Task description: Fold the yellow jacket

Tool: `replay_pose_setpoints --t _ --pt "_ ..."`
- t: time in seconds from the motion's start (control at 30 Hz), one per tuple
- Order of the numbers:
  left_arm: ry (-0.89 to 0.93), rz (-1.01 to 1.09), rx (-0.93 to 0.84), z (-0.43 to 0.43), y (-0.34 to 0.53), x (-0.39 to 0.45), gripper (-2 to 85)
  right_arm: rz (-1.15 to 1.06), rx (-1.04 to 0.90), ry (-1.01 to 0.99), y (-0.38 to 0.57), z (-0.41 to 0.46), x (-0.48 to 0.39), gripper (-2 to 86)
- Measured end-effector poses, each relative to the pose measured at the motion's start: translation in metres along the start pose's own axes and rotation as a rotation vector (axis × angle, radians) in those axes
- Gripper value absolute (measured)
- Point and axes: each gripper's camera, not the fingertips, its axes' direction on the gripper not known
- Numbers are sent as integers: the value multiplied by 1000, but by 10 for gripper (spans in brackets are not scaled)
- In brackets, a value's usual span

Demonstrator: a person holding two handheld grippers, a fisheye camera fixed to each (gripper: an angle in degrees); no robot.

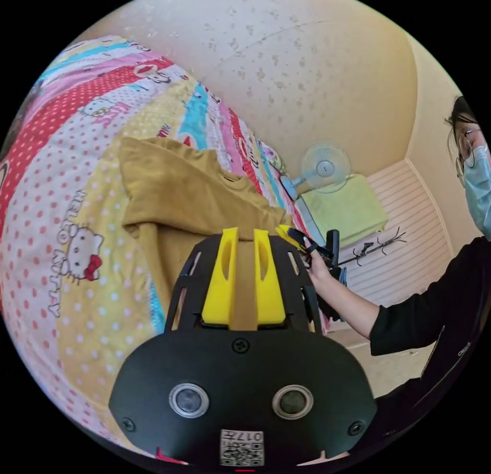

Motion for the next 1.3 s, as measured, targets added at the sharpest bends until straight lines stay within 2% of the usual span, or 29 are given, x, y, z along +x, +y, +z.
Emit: replay_pose_setpoints --t 0.03,0.1,0.13,0.2,0.27,0.33,0.4,0.5,0.57,0.73,0.83,0.93,1.0,1.07,1.13,1.2,1.3 --pt "5 20 -25 20 -6 11 64 35 77 3 4 -18 11 129" --pt "-12 42 -45 48 -11 23 65 234 363 12 24 -90 69 142" --pt "-38 61 -53 66 -10 26 64 290 429 15 30 -107 85 144" --pt "-48 35 -81 94 -5 17 62 529 637 18 58 -159 157 141" --pt "-1 -36 -108 116 5 0 51 664 708 28 73 -184 205 138" --pt "3 -120 -112 132 21 -18 1 718 727 55 79 -201 241 137" --pt "-11 -98 -95 131 23 -16 -6 795 714 157 86 -214 277 136" --pt "-35 -76 -90 132 25 -13 -9 863 795 68 106 -212 313 112" --pt "-20 -84 -87 131 26 -16 -9 873 825 18 112 -210 327 89" --pt "-6 -92 -86 128 26 -19 -10 860 691 -41 96 -221 358 41" --pt "0 -96 -85 125 27 -20 -10 742 660 -65 70 -262 353 34" --pt "5 -98 -85 123 28 -20 -10 566 567 13 37 -319 332 30" --pt "13 -100 -82 121 29 -21 -10 423 350 162 17 -335 316 28" --pt "26 -104 -77 118 30 -23 -9 428 257 227 18 -333 314 26" --pt "23 -104 -77 116 31 -22 -5 454 304 156 24 -332 312 23" --pt "20 -102 -79 114 32 -20 2 422 471 3 25 -325 288 16" --pt "47 -78 -78 108 31 -15 48 325 487 -168 2 -285 234 8"
